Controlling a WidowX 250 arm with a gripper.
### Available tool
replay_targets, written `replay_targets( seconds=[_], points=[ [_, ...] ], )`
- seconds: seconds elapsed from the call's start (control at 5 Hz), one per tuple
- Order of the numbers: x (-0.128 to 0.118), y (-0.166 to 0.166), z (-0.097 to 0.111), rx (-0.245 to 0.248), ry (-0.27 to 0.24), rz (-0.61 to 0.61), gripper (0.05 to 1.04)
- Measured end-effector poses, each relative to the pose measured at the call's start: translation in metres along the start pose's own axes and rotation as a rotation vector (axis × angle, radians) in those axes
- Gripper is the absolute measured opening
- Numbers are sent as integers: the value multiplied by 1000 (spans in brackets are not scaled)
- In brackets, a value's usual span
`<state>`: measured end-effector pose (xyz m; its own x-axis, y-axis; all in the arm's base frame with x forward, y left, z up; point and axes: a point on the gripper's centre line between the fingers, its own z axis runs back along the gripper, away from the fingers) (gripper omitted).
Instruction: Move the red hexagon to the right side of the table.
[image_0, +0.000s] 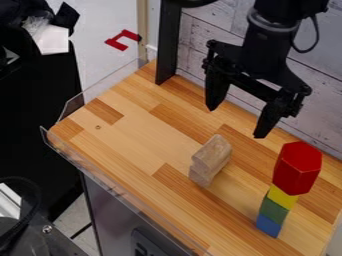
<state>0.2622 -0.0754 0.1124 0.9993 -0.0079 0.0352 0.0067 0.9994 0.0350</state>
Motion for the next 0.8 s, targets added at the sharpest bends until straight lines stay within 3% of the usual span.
replay_targets(
  seconds=[0.2, 0.6, 0.8],
  points=[
    [-3, 0, -7, 7, 28, -2, 1000],
    [-3, -7, -7, -38, 32, -26, 1000],
    [-1, -8, 6, -62, -20, -29, 1000]
  ],
)
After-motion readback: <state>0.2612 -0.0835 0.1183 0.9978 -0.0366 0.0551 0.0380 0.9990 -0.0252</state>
